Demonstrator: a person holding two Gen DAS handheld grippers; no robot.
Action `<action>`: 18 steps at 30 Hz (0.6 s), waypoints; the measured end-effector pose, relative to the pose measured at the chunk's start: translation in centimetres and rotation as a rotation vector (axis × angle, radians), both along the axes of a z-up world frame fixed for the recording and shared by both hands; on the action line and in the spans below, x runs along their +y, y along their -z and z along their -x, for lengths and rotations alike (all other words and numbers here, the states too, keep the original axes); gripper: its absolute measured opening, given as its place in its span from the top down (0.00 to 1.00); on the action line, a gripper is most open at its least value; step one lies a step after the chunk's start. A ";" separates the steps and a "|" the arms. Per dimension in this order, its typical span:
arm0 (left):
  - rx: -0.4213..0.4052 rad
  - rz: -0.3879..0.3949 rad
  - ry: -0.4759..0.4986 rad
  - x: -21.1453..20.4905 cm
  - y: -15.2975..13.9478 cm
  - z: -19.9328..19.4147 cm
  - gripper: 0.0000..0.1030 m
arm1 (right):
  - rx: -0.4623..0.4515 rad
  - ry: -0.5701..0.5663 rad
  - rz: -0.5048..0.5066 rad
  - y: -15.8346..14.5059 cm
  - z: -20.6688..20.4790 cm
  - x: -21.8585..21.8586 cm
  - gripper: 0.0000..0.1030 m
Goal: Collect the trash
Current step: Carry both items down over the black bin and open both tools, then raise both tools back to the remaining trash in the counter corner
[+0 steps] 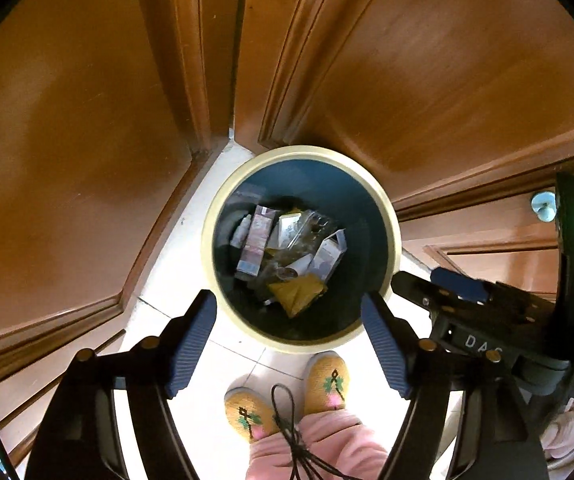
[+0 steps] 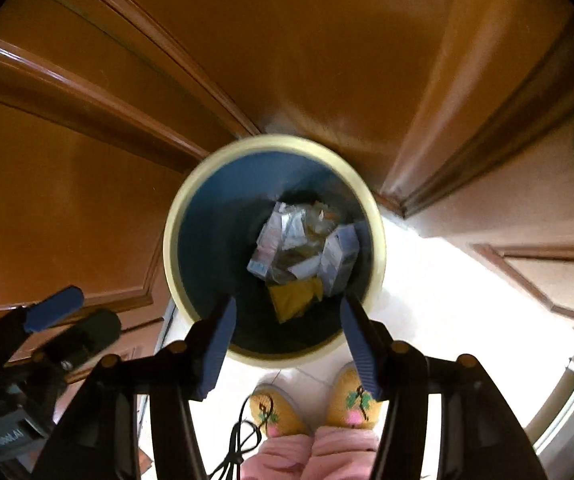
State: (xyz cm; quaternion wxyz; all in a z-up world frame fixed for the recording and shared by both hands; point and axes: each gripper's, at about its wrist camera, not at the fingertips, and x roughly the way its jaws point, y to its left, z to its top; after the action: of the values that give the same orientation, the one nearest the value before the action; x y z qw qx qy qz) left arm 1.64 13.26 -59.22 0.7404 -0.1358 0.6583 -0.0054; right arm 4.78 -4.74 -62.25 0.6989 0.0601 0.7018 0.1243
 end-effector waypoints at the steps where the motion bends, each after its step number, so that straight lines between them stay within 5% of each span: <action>1: 0.000 -0.004 0.001 -0.1 -0.2 0.2 0.29 | 0.015 0.012 -0.002 -0.1 0.3 -0.1 0.47; 10: -0.008 -0.020 0.036 -1.6 -6.6 2.2 0.29 | 0.006 0.033 -0.042 -6.6 3.1 -1.2 0.47; 18: -0.097 -0.056 0.109 -3.7 -21.4 4.0 0.26 | -0.083 0.024 -0.077 -20.1 4.6 -3.0 0.47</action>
State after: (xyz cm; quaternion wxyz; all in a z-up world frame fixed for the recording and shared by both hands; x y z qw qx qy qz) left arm -2.40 9.52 -37.86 0.7736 -0.0786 0.6279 -0.0336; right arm 0.15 -7.73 -42.20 0.7259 0.0902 0.6661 0.1454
